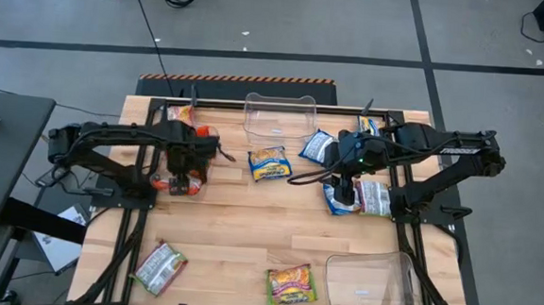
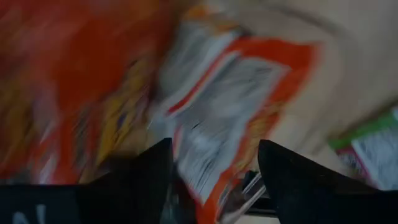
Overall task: Sort Maruchan noodles
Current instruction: Put the orange noodles into the left transparent bin
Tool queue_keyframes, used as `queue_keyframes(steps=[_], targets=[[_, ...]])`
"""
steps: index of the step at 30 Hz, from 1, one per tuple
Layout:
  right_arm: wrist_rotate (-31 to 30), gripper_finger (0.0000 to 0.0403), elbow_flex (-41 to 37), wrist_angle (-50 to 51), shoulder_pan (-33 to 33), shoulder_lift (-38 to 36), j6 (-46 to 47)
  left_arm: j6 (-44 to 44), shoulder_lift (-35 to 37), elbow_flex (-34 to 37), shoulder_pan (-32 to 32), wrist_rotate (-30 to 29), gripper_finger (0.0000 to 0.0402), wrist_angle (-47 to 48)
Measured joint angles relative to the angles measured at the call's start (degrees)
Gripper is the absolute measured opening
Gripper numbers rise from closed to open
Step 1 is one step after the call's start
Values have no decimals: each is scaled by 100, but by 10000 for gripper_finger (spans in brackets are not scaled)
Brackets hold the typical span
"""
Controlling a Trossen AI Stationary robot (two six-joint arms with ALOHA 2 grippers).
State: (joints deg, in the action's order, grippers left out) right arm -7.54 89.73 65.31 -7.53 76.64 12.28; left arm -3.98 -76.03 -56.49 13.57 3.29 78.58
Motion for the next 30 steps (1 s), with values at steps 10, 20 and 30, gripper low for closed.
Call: queue_keyframes(steps=[10, 20, 30], targets=[[-42, 220, 0, -18, 0, 0, 452, -1280, -2, 457, -423, -79, 231, -144], [-43, 220, 0, -61, 0, 0, 473, -1277, -2, 717, -423, -121, 170, -218], [-39, 220, 0, -79, 56, 0, 450, -1252, 38, 102, -217, 451, 6, 969]])
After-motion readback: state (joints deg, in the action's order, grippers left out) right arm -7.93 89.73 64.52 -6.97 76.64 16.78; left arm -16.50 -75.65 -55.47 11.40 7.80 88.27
